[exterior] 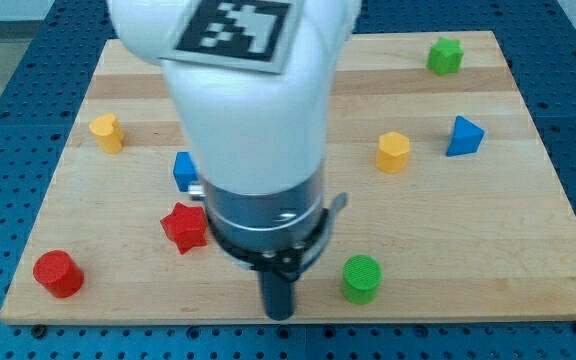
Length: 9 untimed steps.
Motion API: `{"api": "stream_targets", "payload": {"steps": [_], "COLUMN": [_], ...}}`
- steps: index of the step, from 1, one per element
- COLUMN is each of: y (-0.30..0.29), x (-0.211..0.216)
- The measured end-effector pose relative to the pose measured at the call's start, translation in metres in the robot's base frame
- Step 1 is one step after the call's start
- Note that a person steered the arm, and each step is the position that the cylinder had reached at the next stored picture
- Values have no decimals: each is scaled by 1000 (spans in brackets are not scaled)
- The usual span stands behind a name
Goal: Push the green circle toward the bottom right
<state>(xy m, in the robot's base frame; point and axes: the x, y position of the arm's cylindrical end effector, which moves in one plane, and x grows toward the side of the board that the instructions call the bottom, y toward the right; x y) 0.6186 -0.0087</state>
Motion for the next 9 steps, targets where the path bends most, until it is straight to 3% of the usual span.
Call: {"api": "stream_targets", "payload": {"steps": [1, 3, 7, 9], "y": [68, 86, 87, 61], "x": [0, -17, -21, -46]}}
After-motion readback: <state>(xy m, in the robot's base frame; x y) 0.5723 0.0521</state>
